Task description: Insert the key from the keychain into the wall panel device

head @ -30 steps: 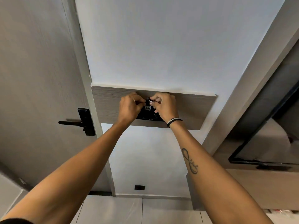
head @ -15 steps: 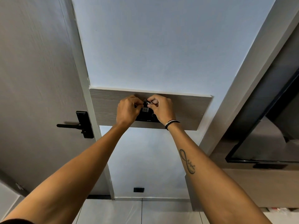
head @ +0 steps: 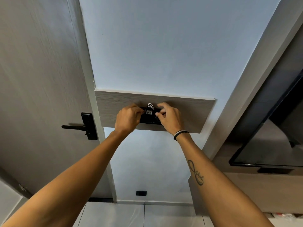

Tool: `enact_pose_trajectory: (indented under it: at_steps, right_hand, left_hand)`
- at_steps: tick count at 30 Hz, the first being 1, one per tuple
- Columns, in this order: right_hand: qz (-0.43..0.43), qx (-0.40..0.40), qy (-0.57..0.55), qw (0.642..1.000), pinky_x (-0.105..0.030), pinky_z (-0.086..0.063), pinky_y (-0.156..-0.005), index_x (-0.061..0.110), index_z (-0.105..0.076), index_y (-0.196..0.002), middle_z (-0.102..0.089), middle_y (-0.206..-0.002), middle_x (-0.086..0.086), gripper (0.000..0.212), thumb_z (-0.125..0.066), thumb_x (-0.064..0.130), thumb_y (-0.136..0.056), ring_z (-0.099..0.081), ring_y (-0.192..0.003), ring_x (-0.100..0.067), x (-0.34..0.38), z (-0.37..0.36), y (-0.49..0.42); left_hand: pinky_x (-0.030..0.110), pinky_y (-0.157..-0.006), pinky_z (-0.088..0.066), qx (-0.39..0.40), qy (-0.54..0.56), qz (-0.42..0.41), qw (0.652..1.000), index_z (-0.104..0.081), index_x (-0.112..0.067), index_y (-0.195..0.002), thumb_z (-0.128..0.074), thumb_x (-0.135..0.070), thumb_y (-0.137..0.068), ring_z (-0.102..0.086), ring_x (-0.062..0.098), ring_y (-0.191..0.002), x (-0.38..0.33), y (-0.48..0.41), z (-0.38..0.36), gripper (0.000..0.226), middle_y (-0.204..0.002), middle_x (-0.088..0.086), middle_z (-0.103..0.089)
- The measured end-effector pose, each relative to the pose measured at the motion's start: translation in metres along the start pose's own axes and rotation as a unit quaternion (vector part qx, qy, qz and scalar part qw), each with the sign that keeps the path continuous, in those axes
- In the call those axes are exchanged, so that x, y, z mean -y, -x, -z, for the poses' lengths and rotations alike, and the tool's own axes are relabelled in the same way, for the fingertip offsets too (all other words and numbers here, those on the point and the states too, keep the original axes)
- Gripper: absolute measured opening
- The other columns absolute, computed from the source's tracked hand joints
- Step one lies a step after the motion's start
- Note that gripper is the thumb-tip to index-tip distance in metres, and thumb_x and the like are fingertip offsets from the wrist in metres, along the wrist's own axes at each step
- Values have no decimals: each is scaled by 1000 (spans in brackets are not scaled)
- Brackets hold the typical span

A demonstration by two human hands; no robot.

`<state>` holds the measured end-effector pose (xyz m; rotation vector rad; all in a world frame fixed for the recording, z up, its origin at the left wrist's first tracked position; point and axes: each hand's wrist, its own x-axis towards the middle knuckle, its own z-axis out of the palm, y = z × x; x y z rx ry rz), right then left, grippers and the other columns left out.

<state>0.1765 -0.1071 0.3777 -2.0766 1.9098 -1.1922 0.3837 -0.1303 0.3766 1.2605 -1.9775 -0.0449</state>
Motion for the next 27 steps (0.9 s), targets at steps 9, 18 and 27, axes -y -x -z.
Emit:
enact_pose_trajectory:
  at_steps: [9, 18, 27]
  right_hand:
    - [1, -150, 242, 959, -50, -60, -90, 13, -66, -128, -59, -131, -15, 35, -68, 21, -94, -57, -125, -36, -30, 40, 13]
    - [32, -77, 259, 962, -49, -21, -134, 10, -26, -164, -11, -176, -19, 73, -58, 19, -100, -8, -165, -33, -23, 33, 12]
    - [36, -88, 249, 964, -52, -19, -133, 9, -21, -165, -9, -176, -18, 77, -60, 21, -101, -7, -165, -33, -24, 26, 12]
  left_hand:
    - [54, -98, -55, -56, -170, -84, 980, -67, -4, -136, -65, -4, -95, -61, 46, -135, 32, 9, 12, 41, -145, 23, -64]
    - [50, -137, -12, 14, -135, -64, 989, -6, -8, -170, -42, -27, -110, 0, 26, -168, 18, -1, -2, 72, -181, 9, 1]
    - [50, -137, -8, 7, -163, -59, 985, -5, -7, -170, -39, -30, -112, 3, 26, -167, 23, -2, -4, 71, -180, 9, 2]
